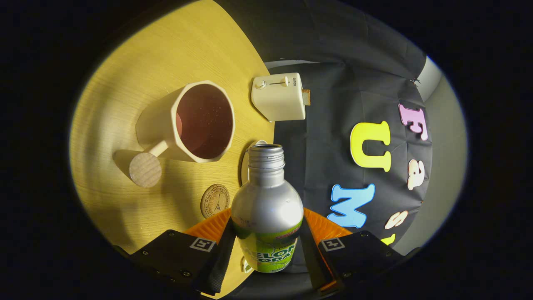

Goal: Take the bottle from table, then pour the juice into the cup, finally place the bottle on the coaster

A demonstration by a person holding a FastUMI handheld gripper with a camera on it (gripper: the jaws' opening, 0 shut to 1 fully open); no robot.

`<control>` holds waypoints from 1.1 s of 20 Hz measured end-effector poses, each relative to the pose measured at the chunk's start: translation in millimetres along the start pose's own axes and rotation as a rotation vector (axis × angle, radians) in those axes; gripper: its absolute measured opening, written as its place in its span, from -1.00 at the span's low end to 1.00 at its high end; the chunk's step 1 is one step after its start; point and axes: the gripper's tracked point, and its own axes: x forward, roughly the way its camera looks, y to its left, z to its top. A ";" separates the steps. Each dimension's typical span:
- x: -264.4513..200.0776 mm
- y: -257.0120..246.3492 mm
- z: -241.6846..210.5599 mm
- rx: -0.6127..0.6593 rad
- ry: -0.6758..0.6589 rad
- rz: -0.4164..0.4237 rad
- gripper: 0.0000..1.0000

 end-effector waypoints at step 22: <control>7.6 -10.4 0.9 -0.201 -0.022 -0.016 0.54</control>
